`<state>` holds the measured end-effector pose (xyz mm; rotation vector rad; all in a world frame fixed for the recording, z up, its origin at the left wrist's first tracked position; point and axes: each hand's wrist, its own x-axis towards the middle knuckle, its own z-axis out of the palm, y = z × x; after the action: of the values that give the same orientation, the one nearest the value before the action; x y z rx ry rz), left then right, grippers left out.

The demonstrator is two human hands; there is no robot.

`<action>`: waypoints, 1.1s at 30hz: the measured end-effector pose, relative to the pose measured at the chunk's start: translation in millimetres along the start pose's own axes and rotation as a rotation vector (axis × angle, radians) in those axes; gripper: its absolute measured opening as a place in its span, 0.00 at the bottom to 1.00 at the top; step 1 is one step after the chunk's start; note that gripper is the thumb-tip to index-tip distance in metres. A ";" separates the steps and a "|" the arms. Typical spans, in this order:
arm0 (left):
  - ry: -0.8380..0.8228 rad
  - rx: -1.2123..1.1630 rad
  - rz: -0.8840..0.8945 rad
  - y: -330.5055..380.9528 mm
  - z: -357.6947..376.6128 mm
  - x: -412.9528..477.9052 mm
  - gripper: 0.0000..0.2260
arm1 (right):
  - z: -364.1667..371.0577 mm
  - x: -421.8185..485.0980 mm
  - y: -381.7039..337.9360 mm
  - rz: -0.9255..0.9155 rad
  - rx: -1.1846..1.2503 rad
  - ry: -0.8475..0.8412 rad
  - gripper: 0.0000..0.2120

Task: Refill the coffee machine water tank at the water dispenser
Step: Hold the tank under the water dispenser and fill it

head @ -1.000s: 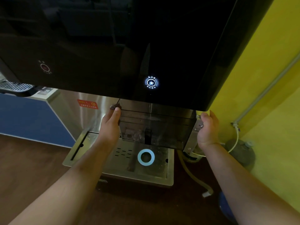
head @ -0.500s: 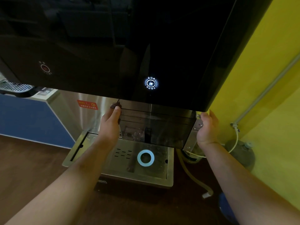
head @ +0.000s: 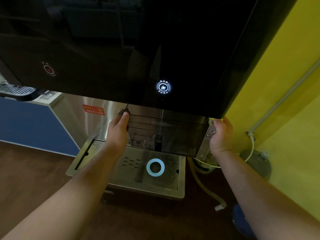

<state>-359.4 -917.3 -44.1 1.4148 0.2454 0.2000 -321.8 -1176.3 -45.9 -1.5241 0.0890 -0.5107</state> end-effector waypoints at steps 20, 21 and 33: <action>0.013 0.025 -0.016 -3.4 -5.4 -0.5 0.13 | 2.5 -16.4 -16.4 0.061 -0.026 -0.001 0.07; 0.014 0.023 -0.017 -3.0 -5.2 0.8 0.13 | 4.0 -17.7 -19.8 0.092 -0.031 0.029 0.13; 0.021 0.030 0.000 -1.3 -5.5 2.8 0.12 | 8.3 -18.9 -27.8 0.073 -0.056 -0.003 0.05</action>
<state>-358.3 -911.4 -46.3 1.4436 0.2663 0.2123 -342.9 -1160.6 -23.4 -1.5705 0.1574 -0.4505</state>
